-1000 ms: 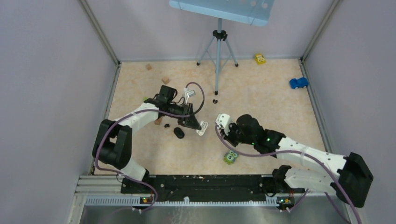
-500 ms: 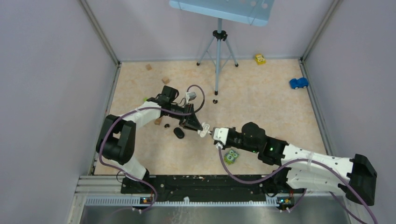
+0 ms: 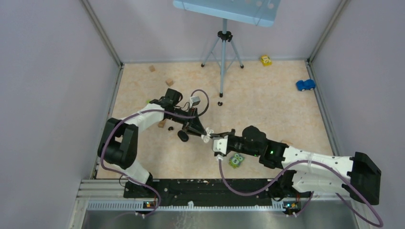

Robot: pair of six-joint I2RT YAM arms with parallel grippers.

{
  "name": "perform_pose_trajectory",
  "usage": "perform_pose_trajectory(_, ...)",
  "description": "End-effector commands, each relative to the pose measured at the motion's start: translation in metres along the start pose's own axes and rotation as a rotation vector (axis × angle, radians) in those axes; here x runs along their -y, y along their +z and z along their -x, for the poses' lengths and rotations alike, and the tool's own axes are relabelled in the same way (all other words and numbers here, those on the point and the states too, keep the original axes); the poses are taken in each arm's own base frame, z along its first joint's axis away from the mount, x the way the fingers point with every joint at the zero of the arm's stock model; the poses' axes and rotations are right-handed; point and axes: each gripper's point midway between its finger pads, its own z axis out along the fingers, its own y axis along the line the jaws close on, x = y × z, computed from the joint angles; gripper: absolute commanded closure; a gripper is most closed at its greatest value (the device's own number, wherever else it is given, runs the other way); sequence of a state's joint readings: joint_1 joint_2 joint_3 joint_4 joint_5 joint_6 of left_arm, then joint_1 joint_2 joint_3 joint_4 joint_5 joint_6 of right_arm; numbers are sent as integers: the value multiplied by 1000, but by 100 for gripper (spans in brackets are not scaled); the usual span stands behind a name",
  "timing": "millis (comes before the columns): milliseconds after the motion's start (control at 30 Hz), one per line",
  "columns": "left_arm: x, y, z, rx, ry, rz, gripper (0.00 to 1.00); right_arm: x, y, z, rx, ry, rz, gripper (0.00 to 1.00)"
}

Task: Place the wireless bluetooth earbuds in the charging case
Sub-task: Insert the left earbud into the left side groove of the charging case.

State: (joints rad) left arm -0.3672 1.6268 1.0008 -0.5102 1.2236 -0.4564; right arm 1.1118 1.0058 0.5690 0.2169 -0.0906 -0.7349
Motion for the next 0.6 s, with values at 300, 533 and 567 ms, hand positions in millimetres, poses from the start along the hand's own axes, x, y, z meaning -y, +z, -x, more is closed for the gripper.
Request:
perform_pose_trajectory(300,35,-12,-16,-67,157,-117,100,-19,8,15,51,-113,131,100)
perform_pose_trajectory(533,26,-9,-15,-73,129,-99,100,-20,12,26,68,-139,138,100)
perform_pose_trajectory(567,25,-9,-15,-74,124,-96,100,-19,12,28,71,-143,139,100)
